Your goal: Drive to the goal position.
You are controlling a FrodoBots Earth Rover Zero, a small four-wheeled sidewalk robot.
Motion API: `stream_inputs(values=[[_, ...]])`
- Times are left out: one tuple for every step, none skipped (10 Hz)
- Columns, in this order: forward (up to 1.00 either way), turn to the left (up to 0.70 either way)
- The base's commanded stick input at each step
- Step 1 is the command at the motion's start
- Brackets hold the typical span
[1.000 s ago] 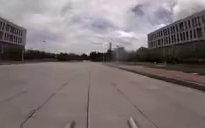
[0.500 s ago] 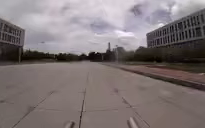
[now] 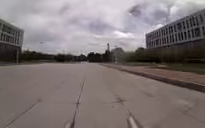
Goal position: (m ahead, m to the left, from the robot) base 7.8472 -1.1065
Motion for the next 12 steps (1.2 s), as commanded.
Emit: stream_inputs(values=[[1.00,0.05],[1.00,0.01],[1.00,0.01],[1.00,0.01],[1.00,0.01],[1.00,0.16],[1.00,0.37],[1.00,0.38],[1.00,0.31],[1.00,0.01],[1.00,0.01],[1.00,0.01]])
